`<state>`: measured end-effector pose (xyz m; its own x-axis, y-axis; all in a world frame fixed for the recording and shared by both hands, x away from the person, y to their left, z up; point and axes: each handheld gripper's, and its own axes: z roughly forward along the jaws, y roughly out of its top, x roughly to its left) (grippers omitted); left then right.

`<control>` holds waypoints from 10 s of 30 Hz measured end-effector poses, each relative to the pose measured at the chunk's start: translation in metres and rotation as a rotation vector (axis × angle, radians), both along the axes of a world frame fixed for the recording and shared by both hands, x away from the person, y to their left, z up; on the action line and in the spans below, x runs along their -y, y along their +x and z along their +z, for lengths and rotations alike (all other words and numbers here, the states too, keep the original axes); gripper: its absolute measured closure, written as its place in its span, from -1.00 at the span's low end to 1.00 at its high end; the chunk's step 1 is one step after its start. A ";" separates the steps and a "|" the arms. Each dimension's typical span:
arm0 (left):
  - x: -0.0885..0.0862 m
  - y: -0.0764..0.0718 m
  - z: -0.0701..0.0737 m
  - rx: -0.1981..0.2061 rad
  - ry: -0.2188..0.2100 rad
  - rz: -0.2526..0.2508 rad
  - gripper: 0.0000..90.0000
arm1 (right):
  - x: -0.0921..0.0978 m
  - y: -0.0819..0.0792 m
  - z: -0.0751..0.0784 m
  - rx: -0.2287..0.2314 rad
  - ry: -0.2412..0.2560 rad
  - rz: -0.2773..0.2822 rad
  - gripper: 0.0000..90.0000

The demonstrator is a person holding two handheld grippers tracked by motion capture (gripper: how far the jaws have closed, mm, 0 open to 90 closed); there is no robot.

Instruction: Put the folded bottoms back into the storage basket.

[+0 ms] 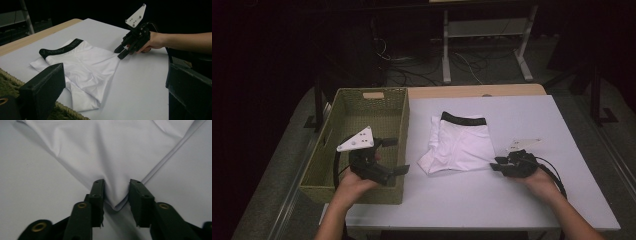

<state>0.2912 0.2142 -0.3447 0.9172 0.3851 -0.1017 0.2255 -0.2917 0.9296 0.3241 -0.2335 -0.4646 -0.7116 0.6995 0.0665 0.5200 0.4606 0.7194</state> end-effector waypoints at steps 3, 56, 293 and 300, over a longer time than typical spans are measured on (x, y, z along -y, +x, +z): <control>0.000 0.000 0.000 0.000 0.000 -0.001 -0.95 | 0.000 0.000 0.000 -0.006 0.007 0.006 0.66; -0.001 0.000 0.000 0.001 -0.009 -0.003 -0.95 | 0.033 -0.030 0.018 -0.005 0.013 -0.006 0.89; 0.179 0.112 -0.101 -0.163 0.210 0.274 -0.75 | 0.068 -0.081 0.005 0.038 0.099 -0.039 -0.99; 0.183 0.121 -0.105 -0.188 0.235 0.266 -0.69 | 0.068 -0.081 0.005 0.040 0.098 -0.037 -0.99</control>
